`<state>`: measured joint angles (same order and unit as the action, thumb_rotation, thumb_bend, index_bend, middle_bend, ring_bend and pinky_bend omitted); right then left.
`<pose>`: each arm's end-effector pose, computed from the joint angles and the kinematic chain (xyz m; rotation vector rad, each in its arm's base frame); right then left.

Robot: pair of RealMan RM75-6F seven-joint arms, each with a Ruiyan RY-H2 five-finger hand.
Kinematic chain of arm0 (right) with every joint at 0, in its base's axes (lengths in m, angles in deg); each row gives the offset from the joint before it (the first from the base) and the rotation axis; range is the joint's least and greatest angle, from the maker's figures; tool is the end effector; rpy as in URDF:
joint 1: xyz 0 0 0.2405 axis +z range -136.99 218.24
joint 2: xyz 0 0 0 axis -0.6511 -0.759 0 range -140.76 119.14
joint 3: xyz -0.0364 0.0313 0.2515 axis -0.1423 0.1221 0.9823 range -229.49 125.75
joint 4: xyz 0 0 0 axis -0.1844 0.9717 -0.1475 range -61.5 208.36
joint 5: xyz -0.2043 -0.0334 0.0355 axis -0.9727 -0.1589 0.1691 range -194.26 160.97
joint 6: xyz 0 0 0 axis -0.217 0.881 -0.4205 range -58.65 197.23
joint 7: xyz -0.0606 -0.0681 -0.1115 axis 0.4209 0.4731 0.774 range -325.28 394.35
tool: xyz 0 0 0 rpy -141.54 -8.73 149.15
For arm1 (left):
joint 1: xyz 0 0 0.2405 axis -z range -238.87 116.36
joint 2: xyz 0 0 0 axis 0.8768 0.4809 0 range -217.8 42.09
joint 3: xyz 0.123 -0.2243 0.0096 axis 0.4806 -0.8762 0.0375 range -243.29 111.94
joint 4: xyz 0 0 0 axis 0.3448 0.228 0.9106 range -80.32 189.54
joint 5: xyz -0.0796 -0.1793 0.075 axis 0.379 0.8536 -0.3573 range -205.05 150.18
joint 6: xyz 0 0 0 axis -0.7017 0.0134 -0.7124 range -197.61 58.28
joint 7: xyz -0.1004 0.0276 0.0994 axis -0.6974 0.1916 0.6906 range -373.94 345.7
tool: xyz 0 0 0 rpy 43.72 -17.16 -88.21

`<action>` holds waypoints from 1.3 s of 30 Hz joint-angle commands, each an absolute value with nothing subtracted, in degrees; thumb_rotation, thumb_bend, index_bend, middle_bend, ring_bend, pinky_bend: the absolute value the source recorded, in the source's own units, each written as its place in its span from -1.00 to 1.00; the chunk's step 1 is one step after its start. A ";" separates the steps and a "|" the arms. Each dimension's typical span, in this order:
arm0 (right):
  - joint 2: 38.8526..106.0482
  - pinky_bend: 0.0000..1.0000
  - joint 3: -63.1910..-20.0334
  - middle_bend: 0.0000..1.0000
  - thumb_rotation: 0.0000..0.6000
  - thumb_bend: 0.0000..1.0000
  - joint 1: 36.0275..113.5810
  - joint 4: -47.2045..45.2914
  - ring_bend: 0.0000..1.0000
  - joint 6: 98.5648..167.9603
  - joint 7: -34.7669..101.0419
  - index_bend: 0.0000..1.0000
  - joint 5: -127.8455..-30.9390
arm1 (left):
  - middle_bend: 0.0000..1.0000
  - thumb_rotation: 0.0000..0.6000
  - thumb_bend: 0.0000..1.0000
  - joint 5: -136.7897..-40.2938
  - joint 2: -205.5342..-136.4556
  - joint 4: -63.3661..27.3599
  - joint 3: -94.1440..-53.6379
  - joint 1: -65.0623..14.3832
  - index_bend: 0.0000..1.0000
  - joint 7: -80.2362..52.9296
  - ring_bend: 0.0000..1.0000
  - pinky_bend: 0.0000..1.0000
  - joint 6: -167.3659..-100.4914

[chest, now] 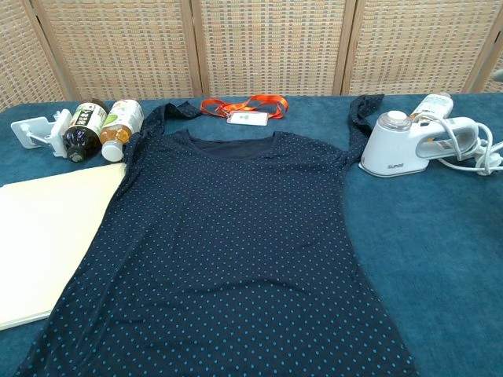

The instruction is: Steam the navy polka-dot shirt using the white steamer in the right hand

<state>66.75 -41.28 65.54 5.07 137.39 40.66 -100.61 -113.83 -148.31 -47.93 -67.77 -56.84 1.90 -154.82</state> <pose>-0.2922 -0.3283 0.1129 1.6092 -0.6068 0.8129 -0.2812 0.1732 0.1616 -1.4599 -0.7848 -0.7758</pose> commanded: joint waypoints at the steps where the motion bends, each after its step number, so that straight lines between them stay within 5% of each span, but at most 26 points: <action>1: 72.16 -1.00 -38.17 -1.00 1.00 -0.38 71.76 14.99 -1.00 130.13 41.20 -1.00 -97.26 | -1.00 1.00 -1.00 -111.94 -148.86 -47.88 -68.64 -55.95 -1.00 2.97 -1.00 -1.00 -153.39; 7: 78.75 -1.00 -38.39 -1.00 1.00 -0.20 76.86 28.97 -1.00 123.26 36.73 -1.00 -96.16 | -1.00 1.00 -1.00 -109.21 -149.57 -47.59 -69.21 -54.72 -1.00 4.32 -1.00 -1.00 -150.96; 16: 86.52 -1.00 -39.79 -1.00 1.00 -0.19 80.83 41.67 -1.00 118.34 30.89 -1.00 -96.28 | -1.00 1.00 -1.00 -106.94 -150.15 -47.37 -69.78 -53.94 -1.00 5.14 -1.00 -1.00 -149.95; 39: 96.65 -1.00 -40.54 -1.00 1.00 -0.20 88.94 56.79 -1.00 115.06 28.17 -1.00 -96.91 | -1.00 1.00 -1.00 -105.07 -150.21 -47.30 -70.11 -53.38 -1.00 4.93 -1.00 -1.00 -149.97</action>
<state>96.16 -40.43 88.47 56.17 115.46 28.42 -96.90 -105.10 -150.22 -47.33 -70.11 -53.40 4.96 -149.97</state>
